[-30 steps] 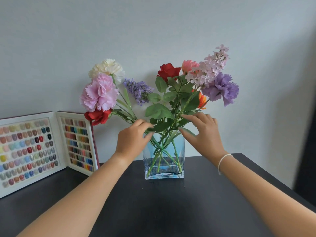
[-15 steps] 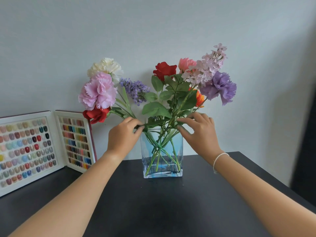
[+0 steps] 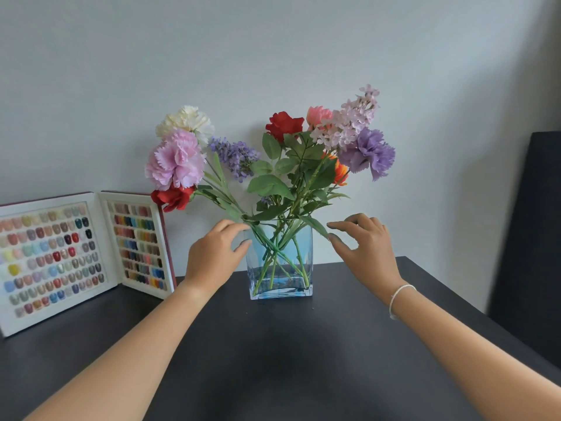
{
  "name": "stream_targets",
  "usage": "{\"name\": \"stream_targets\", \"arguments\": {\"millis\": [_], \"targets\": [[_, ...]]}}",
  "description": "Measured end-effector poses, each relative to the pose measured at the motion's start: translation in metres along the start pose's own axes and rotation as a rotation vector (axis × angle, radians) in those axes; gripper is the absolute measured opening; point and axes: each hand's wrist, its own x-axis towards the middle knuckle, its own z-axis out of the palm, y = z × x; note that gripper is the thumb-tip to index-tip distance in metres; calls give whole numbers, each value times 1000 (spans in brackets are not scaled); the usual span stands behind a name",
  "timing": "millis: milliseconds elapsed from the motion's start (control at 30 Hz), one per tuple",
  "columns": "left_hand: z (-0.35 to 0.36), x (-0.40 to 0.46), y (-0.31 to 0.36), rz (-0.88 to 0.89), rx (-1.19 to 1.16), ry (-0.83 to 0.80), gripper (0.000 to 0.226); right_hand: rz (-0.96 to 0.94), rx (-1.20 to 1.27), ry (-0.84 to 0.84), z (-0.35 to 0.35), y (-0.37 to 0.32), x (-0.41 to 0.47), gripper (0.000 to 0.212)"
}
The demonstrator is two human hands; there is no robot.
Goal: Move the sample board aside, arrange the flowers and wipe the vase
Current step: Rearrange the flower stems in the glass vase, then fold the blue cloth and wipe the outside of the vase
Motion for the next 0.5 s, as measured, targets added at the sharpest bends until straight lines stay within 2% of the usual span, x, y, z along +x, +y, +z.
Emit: {"name": "stream_targets", "arguments": {"millis": [267,500], "targets": [[-22,-58,53,-2,-142,-56,24,56,-17,-73,-51,-17,-39,16],[-21,-105,124,28,-330,-227,20,175,-41,-288,-121,1,-89,17]]}}
